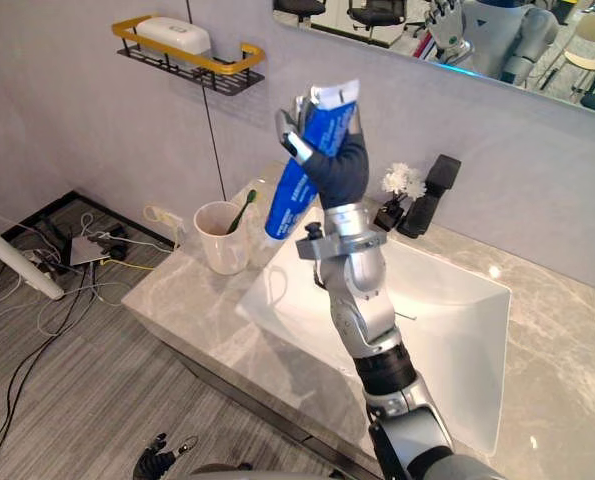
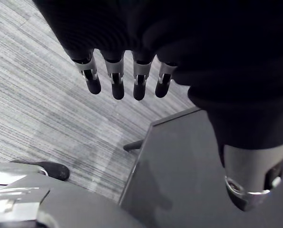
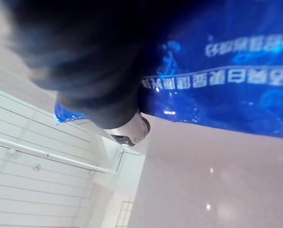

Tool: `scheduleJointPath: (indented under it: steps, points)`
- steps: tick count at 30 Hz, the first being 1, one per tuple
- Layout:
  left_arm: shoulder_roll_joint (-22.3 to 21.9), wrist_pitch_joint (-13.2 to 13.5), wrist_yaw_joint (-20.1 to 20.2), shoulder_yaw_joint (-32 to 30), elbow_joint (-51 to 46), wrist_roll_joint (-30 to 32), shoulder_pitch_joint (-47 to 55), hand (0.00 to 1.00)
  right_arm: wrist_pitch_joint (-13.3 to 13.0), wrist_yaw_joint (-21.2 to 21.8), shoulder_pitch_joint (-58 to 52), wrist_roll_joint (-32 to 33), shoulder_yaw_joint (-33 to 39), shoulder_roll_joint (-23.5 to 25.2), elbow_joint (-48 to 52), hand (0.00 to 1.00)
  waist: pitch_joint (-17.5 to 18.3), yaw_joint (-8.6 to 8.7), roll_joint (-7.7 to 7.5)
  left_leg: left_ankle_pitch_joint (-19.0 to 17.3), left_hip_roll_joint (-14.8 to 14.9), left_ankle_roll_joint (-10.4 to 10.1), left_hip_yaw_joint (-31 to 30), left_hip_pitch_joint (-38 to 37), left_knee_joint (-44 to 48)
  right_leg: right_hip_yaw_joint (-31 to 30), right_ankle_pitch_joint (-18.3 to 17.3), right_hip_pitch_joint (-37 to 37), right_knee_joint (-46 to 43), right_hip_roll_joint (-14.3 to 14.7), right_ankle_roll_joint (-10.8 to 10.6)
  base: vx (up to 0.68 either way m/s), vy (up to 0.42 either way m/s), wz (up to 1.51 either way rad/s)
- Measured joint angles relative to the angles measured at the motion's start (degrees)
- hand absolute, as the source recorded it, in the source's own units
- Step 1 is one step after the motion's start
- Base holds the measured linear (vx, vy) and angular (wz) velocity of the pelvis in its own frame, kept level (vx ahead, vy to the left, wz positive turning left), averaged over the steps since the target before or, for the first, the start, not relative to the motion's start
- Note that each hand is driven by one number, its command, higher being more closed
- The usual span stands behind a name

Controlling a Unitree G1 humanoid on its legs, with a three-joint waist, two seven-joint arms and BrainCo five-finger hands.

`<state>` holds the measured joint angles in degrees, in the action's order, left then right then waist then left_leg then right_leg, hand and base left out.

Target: Organize washtable

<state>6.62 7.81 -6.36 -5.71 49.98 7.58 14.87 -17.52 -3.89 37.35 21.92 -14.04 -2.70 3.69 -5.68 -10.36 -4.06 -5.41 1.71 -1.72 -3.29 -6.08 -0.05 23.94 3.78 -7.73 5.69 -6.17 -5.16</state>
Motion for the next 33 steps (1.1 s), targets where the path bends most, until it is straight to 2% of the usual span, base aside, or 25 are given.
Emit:
scheduleJointPath:
  steps: [4,6,12,16,23,27,33]
  points:
    - [0.76,0.06,0.03,1.27,0.0,1.19,-0.02,0.0,0.11,-1.14,4.36,-1.93,-0.55,0.01,-3.23,1.0,-0.61,-0.42,-0.34,0.04,-0.01,-0.06,-1.05,0.69,0.35,1.16,-0.02,-0.1,0.0,0.0,0.02,-0.05,-0.01,0.15]
    - [0.85,0.06,0.02,1.5,0.01,2.07,-0.02,0.0,0.17,-1.33,6.13,-2.63,-0.96,-0.04,-5.56,1.0,-0.69,-1.45,-0.33,0.04,-0.05,-0.06,-1.21,0.83,0.47,1.3,-0.02,-0.1,0.0,-0.01,0.02,-0.03,0.005,0.04]
    - [1.54,0.19,0.05,2.86,0.0,2.13,-0.16,0.0,0.6,-1.92,10.52,-4.95,-2.9,0.04,-10.75,1.0,-1.4,-1.83,-0.53,0.06,-0.15,-0.1,-2.24,1.64,0.96,2.42,-0.06,-0.08,-0.01,-0.03,0.07,-0.03,0.005,0.1]
    - [2.11,0.22,0.04,3.81,-0.01,2.13,-0.23,0.0,0.95,-2.99,12.98,-6.73,-2.88,0.01,-14.45,1.0,-1.74,-3.11,-0.79,0.08,-0.21,-0.12,-2.76,1.94,1.03,2.89,-0.18,-0.08,-0.01,-0.03,0.07,-0.01,0.009,0.07]
    - [2.91,0.27,0.06,5.56,-0.02,2.19,-0.37,0.0,2.5,-4.23,17.81,-7.6,-3.15,0.03,-20.69,1.0,-2.59,-3.45,-0.95,0.07,-0.61,-0.12,-4.33,3.35,2.08,4.42,-0.21,-0.03,-0.01,-0.08,0.06,-0.01,0.018,0.13]
    - [2.98,0.3,0.08,5.66,-0.02,2.19,-0.98,0.0,2.68,-5.99,20.78,-8.06,-3.09,-0.12,-24.2,1.0,-3.84,-4.51,-0.93,0.07,-0.65,-0.13,-4.43,3.68,2.3,4.57,-0.21,0.08,-0.01,-0.09,0.06,-0.03,0.016,0.03]
    - [3.29,0.31,0.06,6.25,0.0,2.18,-1.21,0.0,2.82,-6.25,21.47,-8.17,-2.63,-0.08,-25.88,1.0,-4.35,-4.82,-1.09,0.07,-0.76,-0.13,-5.47,4.49,2.7,5.77,-0.31,0.19,-0.01,-0.29,0.07,-0.01,0.018,0.1]
